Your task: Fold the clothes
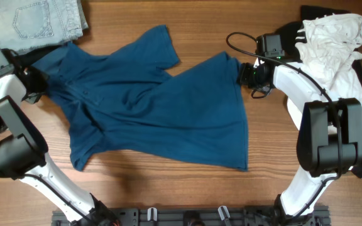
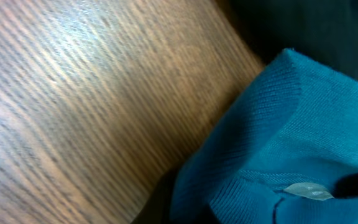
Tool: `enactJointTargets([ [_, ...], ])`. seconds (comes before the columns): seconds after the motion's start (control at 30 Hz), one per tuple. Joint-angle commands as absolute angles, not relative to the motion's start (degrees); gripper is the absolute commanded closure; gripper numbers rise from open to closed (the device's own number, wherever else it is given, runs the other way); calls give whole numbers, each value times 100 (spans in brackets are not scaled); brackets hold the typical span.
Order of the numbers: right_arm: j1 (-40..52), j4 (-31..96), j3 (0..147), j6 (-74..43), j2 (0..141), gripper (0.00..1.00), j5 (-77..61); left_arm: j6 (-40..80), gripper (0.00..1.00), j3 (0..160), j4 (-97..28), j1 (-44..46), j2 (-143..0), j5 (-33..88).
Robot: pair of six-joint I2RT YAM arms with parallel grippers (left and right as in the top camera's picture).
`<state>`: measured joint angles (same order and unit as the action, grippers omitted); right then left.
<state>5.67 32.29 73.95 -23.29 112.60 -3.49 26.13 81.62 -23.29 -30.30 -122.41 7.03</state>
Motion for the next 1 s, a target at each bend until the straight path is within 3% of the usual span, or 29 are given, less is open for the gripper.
enactJointTargets([
  [0.0, 569, 3168, 7736, -2257, 11338, 27, -259, 2722, 73, 8178, -2340, -3151, -12064, 1367],
  [0.07, 569, 3055, 7861, -2252, 11338, 27, -373, 2580, 22, 8178, -2294, -3111, -11887, 1638],
  [0.1, 569, 2919, 7876, -2255, 11338, 27, -454, 2493, 7, 8178, -2298, -3083, -11786, 1719],
  [0.13, 569, 2803, 7876, -2265, 11340, 27, -495, 2471, 0, 8178, -2335, -3052, -11686, 1743],
  [0.23, 569, 2401, 7876, -2456, 11472, 33, -558, 2467, 0, 8178, -2639, -2943, -11437, 1758],
  [0.7, 421, 2056, 7876, -3061, 12110, 38, -923, 2464, 0, 8178, -3210, -2834, -11389, 1863],
  [0.77, 421, 1997, 7876, -3063, 12149, 47, -904, 2467, 0, 8178, -3214, -2834, -11389, 1863],
  [0.9, 403, 1907, 7876, -3079, 12151, 93, -899, 2464, 0, 8176, -3245, -2834, -11389, 1861],
  [0.97, 403, 1874, 7876, -3212, 12151, 96, -834, 2464, 0, 8176, -3242, -2834, -11389, 1861],
])
